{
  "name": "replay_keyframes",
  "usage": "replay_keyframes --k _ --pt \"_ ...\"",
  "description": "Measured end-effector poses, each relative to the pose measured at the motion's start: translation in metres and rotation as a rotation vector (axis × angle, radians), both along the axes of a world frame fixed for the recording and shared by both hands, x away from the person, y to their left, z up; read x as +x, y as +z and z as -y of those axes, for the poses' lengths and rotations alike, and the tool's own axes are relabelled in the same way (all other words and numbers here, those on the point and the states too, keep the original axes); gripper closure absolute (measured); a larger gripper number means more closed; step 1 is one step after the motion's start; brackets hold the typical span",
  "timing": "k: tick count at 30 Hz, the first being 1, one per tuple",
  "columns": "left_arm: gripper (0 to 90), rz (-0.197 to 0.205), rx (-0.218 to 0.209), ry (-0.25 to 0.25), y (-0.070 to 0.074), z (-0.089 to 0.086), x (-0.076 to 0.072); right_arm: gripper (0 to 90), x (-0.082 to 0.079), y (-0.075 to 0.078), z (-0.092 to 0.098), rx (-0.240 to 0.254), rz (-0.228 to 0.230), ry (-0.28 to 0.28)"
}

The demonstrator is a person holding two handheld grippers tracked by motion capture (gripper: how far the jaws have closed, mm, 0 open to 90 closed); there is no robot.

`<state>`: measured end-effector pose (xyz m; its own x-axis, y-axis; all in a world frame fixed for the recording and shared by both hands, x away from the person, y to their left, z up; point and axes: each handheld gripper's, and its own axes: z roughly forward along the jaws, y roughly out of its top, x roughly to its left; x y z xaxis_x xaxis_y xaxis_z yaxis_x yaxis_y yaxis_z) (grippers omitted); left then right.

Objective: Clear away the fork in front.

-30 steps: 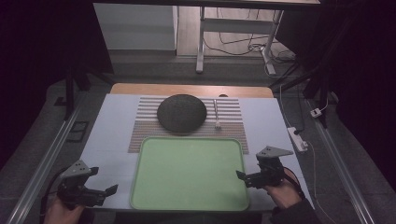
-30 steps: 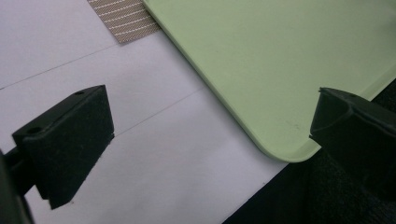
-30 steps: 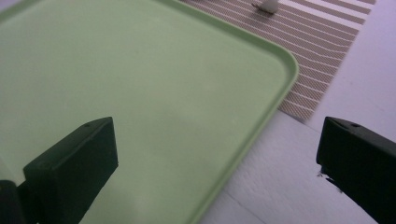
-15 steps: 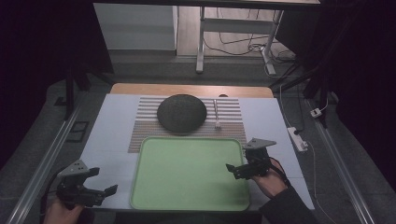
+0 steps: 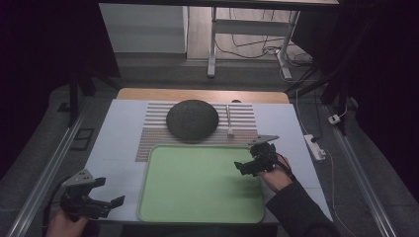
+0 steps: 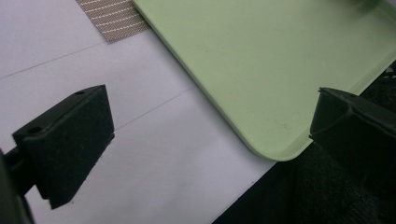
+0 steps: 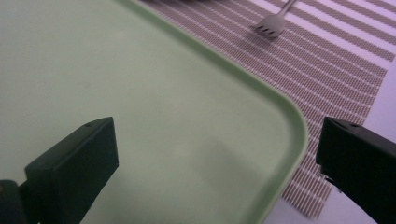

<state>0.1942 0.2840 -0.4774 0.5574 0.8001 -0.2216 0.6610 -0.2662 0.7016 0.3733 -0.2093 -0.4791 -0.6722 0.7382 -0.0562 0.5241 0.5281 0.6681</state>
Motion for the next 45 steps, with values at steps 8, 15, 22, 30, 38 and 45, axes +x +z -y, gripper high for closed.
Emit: replay_keyframes --k 8,15,22,30,38,45 --pt "0.0 -0.004 -0.009 -0.002 0.000 -0.001 0.000 0.1 0.027 -0.006 -0.013 -0.030 -0.007 -0.009" --pt "0.0 -0.007 -0.022 -0.003 -0.001 -0.002 0.001 0.1 0.048 -0.007 -0.023 -0.043 -0.005 -0.027" --pt "0.0 -0.010 -0.026 -0.005 -0.001 -0.003 0.001 0.1 0.066 -0.010 -0.034 -0.068 0.008 -0.040" --pt "0.0 -0.012 -0.030 -0.004 -0.001 -0.003 0.001 0.1 0.089 -0.016 -0.040 -0.077 -0.001 -0.059" --pt "0.3 -0.015 -0.036 -0.002 -0.001 -0.004 0.001 21.1 0.096 -0.024 -0.047 -0.157 0.022 -0.007" --pt "0.5 -0.017 -0.037 0.001 -0.001 -0.004 0.001 45.3 0.097 -0.025 -0.055 -0.204 0.046 0.037"
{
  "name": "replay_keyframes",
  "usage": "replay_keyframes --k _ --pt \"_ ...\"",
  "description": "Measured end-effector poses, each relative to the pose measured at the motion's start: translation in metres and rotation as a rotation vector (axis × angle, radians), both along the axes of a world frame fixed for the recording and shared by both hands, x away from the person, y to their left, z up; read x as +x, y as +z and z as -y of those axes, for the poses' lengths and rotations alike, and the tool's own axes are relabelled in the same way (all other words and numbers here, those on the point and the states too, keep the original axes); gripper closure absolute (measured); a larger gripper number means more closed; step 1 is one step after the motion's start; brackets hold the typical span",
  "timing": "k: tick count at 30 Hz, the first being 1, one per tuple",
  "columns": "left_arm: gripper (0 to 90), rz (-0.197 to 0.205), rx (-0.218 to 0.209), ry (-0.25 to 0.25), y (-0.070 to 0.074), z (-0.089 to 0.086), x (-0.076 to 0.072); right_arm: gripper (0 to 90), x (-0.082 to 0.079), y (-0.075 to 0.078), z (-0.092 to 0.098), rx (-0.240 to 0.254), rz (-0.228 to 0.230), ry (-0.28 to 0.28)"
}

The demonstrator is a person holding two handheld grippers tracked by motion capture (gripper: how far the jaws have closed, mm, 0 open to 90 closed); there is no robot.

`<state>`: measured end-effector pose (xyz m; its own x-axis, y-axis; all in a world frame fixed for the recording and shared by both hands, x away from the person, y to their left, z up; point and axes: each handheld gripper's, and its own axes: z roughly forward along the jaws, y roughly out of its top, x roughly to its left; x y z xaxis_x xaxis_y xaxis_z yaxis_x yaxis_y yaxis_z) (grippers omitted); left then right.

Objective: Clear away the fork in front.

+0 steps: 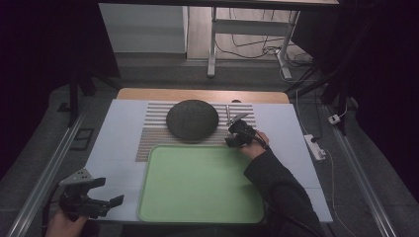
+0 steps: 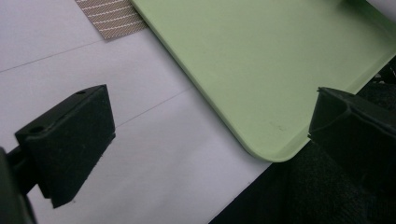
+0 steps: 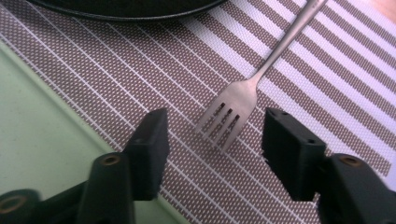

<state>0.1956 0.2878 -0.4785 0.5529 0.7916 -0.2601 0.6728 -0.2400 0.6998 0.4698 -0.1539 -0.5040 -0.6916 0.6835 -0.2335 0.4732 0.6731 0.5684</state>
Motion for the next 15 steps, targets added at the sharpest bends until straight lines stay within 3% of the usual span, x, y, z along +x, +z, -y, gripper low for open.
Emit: replay_keyframes --k 4,15 --pt "0.6 -0.001 -0.001 0.001 -0.0001 -0.0001 0.0001 55.2 -0.0011 -0.0006 -0.0051 -0.046 0.030 0.020" --pt "0.8 0.000 0.000 0.000 0.0000 -0.0001 -0.0001 71.8 -0.0026 -0.0026 -0.0079 -0.112 0.052 0.032"
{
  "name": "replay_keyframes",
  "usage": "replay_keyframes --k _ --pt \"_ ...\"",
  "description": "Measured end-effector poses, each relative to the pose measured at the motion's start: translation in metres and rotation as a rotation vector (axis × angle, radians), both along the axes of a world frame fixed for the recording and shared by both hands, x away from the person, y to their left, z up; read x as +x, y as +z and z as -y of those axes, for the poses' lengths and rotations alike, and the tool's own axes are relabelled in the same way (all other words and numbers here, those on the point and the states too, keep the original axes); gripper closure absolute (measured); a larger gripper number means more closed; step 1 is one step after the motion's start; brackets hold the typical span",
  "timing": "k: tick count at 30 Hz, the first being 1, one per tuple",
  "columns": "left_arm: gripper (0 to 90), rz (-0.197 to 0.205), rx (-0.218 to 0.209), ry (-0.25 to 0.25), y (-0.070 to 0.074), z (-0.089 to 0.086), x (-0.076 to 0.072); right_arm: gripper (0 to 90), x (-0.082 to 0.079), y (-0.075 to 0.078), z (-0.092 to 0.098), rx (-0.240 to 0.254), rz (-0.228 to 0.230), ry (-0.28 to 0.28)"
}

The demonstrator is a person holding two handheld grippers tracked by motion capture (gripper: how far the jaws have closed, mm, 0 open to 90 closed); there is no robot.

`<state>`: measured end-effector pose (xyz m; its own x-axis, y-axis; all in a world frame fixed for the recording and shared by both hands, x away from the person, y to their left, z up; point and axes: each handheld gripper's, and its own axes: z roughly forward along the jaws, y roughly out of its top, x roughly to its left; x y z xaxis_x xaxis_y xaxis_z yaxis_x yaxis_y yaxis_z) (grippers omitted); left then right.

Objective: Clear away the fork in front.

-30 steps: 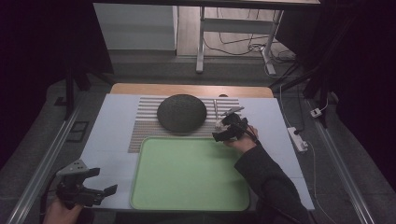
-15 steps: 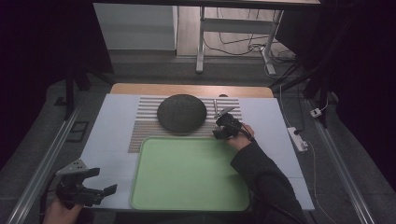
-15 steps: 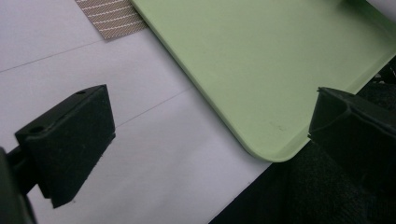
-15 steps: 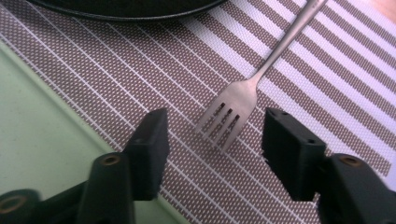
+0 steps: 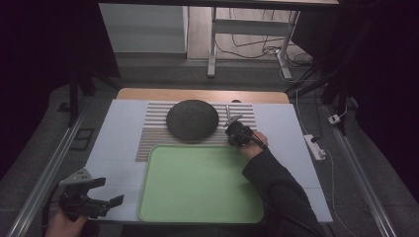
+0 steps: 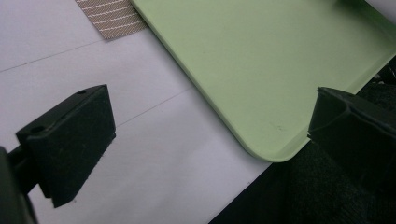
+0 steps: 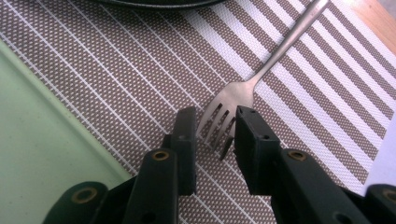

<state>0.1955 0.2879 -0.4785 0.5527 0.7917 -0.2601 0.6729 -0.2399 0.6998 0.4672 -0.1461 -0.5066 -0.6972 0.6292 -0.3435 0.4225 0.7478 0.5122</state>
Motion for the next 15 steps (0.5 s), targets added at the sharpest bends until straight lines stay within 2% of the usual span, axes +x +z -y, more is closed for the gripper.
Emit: replay_keyframes --k 3,5,6,8,9,10,12,15 --pt "0.8 0.002 0.004 -0.002 0.000 0.000 0.000 73.8 -0.001 0.001 0.000 -0.012 0.005 -0.003" --pt "0.8 0.001 0.002 0.000 0.000 0.000 0.000 80.5 -0.002 0.003 0.001 -0.023 0.008 -0.016" --pt "0.8 0.001 0.002 0.000 0.000 0.000 0.000 80.5 -0.002 0.003 0.001 -0.023 0.008 -0.016" --pt "0.9 0.001 0.002 0.001 0.000 0.000 0.000 88.4 -0.001 0.005 0.002 -0.033 0.005 -0.022" --pt "0.9 0.001 0.001 0.003 0.000 0.000 0.000 89.2 0.000 0.004 0.005 -0.018 -0.024 -0.041" --pt "1.0 0.001 -0.001 0.005 0.000 0.000 0.000 89.7 0.000 0.005 0.006 -0.020 -0.029 -0.050" --pt "1.3 0.001 -0.002 0.006 0.000 0.000 0.000 90.0 0.001 0.008 0.008 -0.010 -0.019 -0.055" --pt "2.2 0.001 -0.005 0.005 0.000 0.000 0.000 90.0 0.001 0.014 0.013 0.040 -0.020 -0.061"
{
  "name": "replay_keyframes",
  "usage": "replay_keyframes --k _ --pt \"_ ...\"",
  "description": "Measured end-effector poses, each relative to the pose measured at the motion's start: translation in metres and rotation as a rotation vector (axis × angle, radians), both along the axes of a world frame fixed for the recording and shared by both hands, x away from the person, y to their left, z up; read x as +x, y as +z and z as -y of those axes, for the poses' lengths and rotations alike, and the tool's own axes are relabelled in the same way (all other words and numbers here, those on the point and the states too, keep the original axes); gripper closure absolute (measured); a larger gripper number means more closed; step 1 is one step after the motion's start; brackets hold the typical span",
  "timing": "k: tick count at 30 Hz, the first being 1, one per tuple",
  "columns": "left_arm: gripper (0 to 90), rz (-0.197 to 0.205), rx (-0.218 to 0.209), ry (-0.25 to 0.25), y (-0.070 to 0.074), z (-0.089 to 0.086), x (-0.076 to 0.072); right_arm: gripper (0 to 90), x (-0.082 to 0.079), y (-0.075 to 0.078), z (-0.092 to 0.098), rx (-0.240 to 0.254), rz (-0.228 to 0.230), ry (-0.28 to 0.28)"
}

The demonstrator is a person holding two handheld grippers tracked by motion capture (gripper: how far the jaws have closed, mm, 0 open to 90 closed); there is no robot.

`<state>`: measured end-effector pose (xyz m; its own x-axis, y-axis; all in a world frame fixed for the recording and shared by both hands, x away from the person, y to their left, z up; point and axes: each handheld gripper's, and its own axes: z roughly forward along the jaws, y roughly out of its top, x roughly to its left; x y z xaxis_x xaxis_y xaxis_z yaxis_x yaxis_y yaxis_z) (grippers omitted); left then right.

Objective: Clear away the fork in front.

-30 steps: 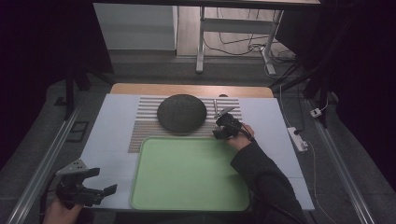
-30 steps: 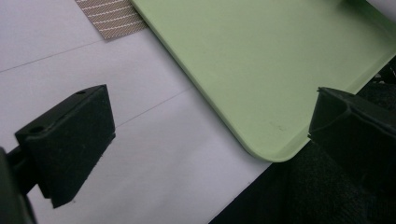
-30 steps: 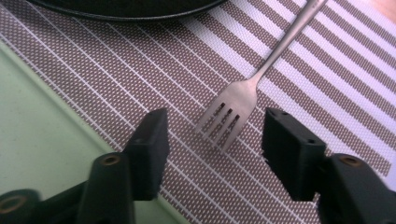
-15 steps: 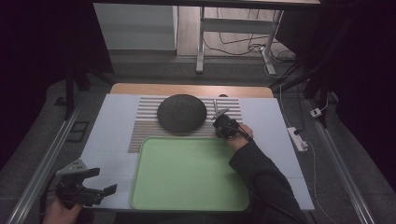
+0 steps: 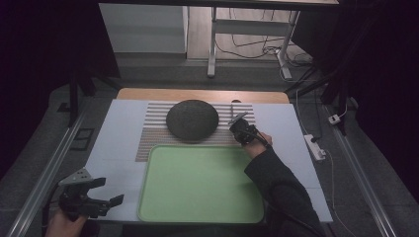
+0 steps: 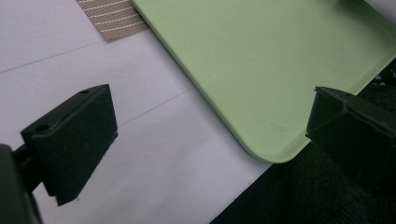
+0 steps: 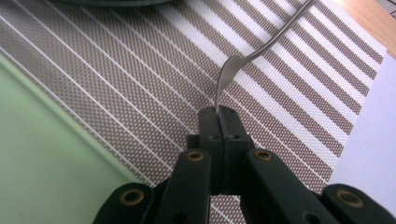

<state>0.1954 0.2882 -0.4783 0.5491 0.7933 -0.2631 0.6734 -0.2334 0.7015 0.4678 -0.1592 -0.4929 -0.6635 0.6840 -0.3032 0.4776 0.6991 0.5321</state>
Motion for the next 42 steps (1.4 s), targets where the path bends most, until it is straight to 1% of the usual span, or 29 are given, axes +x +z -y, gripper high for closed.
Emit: replay_keyframes --k 1,3,8,10,11,13,14,15,16,19,20,21,22,24,25,26,27,28,29,30,31,33,34,35,36,38,40,41,42 --pt "2.2 0.000 0.002 0.001 0.000 0.000 0.000 90.0 0.000 0.000 0.000 0.000 0.000 0.000" --pt "1.7 0.001 0.004 0.006 0.000 0.000 0.000 90.0 -0.003 0.004 0.002 0.008 0.015 -0.002" --pt "0.0 0.008 -0.010 0.014 0.001 -0.002 -0.001 90.0 -0.010 0.013 0.006 0.045 0.028 0.015" --pt "0.0 0.019 -0.015 0.012 0.001 -0.002 -0.001 90.0 -0.012 0.015 0.007 0.051 0.028 0.023" --pt "0.0 0.031 -0.015 0.014 0.002 -0.002 -0.001 90.0 -0.016 0.020 0.009 0.071 0.023 0.037" --pt "0.0 0.050 -0.017 0.008 0.003 0.000 -0.001 90.0 -0.019 0.022 0.010 0.080 0.024 0.046" --pt "0.0 0.056 -0.020 0.000 0.004 0.000 -0.001 90.0 -0.021 0.024 0.011 0.083 0.020 0.052" --pt "0.0 0.058 -0.021 -0.010 0.005 0.001 0.000 90.0 -0.026 0.028 0.013 0.090 0.021 0.077" --pt "0.0 0.060 -0.022 -0.023 0.005 0.002 0.002 90.0 -0.026 0.028 0.013 0.090 0.021 0.077" --pt "0.0 0.066 -0.030 -0.059 0.007 0.006 0.006 90.0 -0.036 0.033 0.014 0.108 0.011 0.112" --pt "0.0 0.074 -0.032 -0.072 0.008 0.008 0.007 90.0 -0.039 0.035 0.014 0.115 0.009 0.119" --pt "0.0 0.085 -0.037 -0.081 0.008 0.009 0.009 90.0 -0.042 0.037 0.015 0.128 0.003 0.128" --pt "0.0 0.087 -0.040 -0.085 0.009 0.011 0.010 90.0 -0.049 0.040 0.014 0.142 -0.005 0.149" --pt "0.0 0.100 -0.044 -0.094 0.011 0.014 0.013 90.0 -0.057 0.042 0.013 0.153 -0.010 0.171" --pt "0.0 0.112 -0.042 -0.097 0.012 0.016 0.015 90.0 -0.057 0.042 0.013 0.153 -0.010 0.171" --pt "0.0 0.119 -0.038 -0.104 0.012 0.018 0.016 90.0 -0.065 0.044 0.013 0.171 -0.024 0.203" --pt "0.0 0.126 -0.032 -0.114 0.013 0.019 0.018 90.0 -0.069 0.045 0.013 0.180 -0.031 0.209" --pt "0.0 0.136 -0.028 -0.125 0.013 0.022 0.019 90.0 -0.069 0.045 0.013 0.180 -0.031 0.209" --pt "0.0 0.140 -0.026 -0.134 0.013 0.024 0.021 90.0 -0.077 0.047 0.013 0.199 -0.037 0.227" --pt "0.0 0.140 -0.024 -0.142 0.014 0.026 0.023 90.0 -0.077 0.047 0.013 0.199 -0.037 0.227" --pt "0.0 0.139 -0.022 -0.151 0.013 0.029 0.025 90.0 -0.085 0.048 0.015 0.223 -0.050 0.251" --pt "0.0 0.134 -0.021 -0.167 0.013 0.034 0.030 90.0 -0.092 0.049 0.017 0.238 -0.064 0.278" --pt "0.0 0.125 -0.021 -0.173 0.013 0.037 0.032 90.0 -0.096 0.050 0.017 0.247 -0.071 0.283" --pt "0.0 0.117 -0.023 -0.182 0.013 0.039 0.035 90.0 -0.096 0.050 0.017 0.247 -0.071 0.283" --pt "0.0 0.112 -0.029 -0.191 0.013 0.042 0.038 90.0 -0.104 0.050 0.019 0.261 -0.084 0.301" --pt "0.0 0.092 -0.034 -0.215 0.013 0.048 0.044 90.0 -0.111 0.051 0.021 0.276 -0.100 0.325" --pt "0.0 0.088 -0.021 -0.244 0.014 0.055 0.050 90.0 -0.118 0.051 0.023 0.297 -0.114 0.340" --pt "0.0 0.085 -0.006 -0.255 0.014 0.059 0.053 90.0 -0.118 0.051 0.023 0.297 -0.114 0.340" --pt "0.0 0.078 0.009 -0.272 0.015 0.063 0.056 90.0 -0.122 0.052 0.024 0.301 -0.120 0.348"
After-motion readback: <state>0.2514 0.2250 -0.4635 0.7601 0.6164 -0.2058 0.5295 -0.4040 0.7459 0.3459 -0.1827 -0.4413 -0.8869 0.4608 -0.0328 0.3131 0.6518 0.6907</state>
